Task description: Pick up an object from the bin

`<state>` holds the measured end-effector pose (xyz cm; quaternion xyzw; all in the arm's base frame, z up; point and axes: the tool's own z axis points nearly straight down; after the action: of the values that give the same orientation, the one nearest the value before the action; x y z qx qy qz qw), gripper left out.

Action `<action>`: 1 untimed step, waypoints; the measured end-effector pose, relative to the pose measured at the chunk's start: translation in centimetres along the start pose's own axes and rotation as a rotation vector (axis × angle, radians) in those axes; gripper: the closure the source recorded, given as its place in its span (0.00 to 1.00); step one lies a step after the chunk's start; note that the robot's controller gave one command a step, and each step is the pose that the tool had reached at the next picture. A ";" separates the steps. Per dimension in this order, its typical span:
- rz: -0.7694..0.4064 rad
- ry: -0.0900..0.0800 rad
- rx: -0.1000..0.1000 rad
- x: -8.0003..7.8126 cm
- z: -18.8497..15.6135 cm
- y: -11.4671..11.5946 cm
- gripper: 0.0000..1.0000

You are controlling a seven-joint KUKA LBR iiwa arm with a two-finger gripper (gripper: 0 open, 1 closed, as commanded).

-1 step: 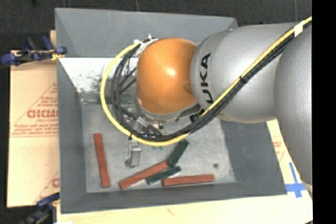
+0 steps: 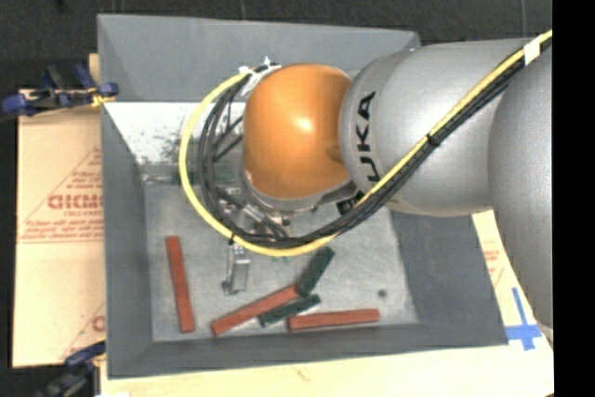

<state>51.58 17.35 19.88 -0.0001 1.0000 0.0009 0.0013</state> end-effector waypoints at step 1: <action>-0.116 -0.008 -0.001 0.5 2.4 -0.6 0.00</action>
Offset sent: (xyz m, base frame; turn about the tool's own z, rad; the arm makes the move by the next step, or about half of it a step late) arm 0.0025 -0.0473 -0.1130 -0.6007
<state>51.09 16.79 17.50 -0.0581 0.9983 0.0012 0.0053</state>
